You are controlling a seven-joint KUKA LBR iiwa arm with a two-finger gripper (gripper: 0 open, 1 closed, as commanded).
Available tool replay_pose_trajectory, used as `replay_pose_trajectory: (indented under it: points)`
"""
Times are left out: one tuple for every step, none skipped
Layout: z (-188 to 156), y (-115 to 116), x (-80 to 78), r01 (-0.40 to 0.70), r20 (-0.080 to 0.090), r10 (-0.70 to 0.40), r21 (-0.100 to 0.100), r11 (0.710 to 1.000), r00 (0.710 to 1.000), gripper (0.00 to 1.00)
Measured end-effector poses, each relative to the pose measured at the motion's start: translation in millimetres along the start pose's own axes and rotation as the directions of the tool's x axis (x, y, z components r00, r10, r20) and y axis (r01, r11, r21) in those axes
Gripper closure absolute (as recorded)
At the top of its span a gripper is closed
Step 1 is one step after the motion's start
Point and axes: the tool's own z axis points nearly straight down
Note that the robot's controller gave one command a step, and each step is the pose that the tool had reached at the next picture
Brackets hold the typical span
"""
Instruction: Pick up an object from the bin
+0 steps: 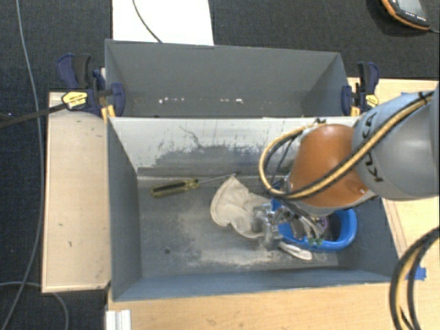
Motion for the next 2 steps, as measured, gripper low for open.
replay_pose_trajectory:
  points:
    - [-5, 3, -0.8, 0.003, 0.001, -0.003, 0.001, 1.0, 1.0, 1.0]
    - [9, 1, -5.5, 0.346, 0.004, -0.346, -0.003, 0.938, 0.938, 1.0]
